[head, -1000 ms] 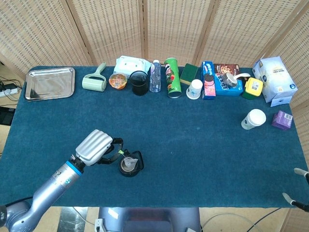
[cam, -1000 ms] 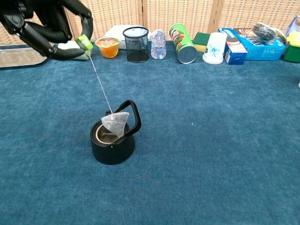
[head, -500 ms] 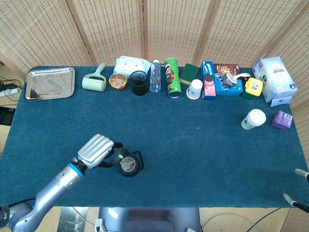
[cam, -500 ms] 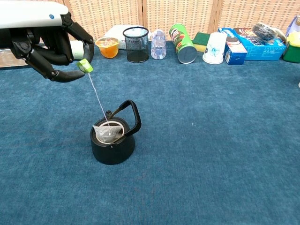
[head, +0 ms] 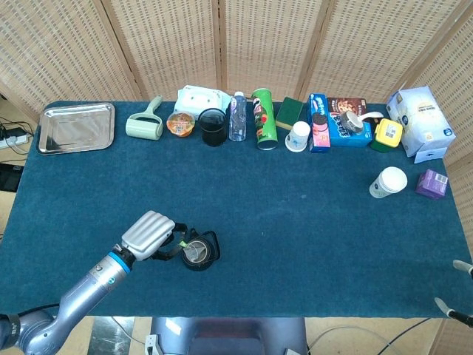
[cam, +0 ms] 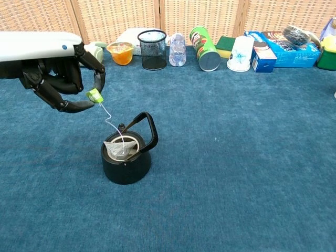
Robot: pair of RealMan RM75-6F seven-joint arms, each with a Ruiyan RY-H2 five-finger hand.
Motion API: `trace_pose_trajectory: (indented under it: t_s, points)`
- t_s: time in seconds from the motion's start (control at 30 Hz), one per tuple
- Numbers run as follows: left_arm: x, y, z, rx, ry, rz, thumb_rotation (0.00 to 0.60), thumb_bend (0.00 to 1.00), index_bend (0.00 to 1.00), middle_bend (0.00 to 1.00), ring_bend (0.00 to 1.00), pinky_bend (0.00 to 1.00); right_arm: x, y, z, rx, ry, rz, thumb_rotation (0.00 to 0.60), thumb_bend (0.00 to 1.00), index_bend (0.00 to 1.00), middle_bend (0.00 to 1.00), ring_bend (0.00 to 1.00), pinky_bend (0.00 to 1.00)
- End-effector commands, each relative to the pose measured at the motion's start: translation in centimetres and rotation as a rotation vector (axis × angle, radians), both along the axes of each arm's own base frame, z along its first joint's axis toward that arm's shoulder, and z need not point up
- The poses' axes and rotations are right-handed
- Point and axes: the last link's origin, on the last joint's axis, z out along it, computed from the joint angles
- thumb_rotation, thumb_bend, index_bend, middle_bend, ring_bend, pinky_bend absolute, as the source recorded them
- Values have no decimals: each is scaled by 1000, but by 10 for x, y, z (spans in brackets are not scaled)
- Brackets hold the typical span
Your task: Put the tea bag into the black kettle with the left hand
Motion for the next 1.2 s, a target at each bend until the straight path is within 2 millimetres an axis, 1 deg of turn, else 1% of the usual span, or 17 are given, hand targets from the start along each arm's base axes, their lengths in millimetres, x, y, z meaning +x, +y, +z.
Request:
trace_pose_trajectory:
  t_s: [0.03,0.17,0.47,0.77,0.83,0.87,0.93,1.0,1.03,1.1,1.2]
  points:
    - [-6,2,-4,8,14,18,600,550,739,998,997,902,0,0,0,-1,1,1,600,185,253,298,197,149]
    - [-14,3,-2,19,22,42,600,551,739,998,997,901,1,1,1,-1,3,2,600,185,253,299,197,149]
    - [-40,-3,7,41,72,90,600,546,739,998,997,901,3,-2,-2,11,5,8,600,185,253,298,197,149]
    - [-64,-4,5,39,127,145,600,542,740,998,997,901,3,-3,-2,22,11,5,600,185,253,299,198,149]
    - [-66,-4,5,31,143,146,600,531,716,998,997,901,4,-4,-2,23,12,6,600,185,253,299,198,149]
    - [-69,-5,4,23,167,142,600,516,667,998,997,901,4,-4,-2,23,13,6,600,186,253,299,198,149]
    - [-72,-6,5,6,211,141,600,470,520,998,997,901,5,-4,-2,23,16,8,600,186,253,299,198,149]
    - [-72,-7,5,-6,227,149,600,410,336,998,997,902,5,-4,-1,23,17,8,600,185,254,299,198,149]
    - [-72,-7,6,-8,227,154,600,389,261,998,997,902,5,-4,-1,23,17,7,600,184,253,299,197,149]
    - [-72,-7,7,-9,234,155,600,363,165,998,997,902,5,-4,-1,23,18,6,600,185,253,299,197,150]
    - [-72,-7,9,-15,241,157,600,355,57,998,997,901,5,-4,-1,22,17,7,600,185,253,299,198,150]
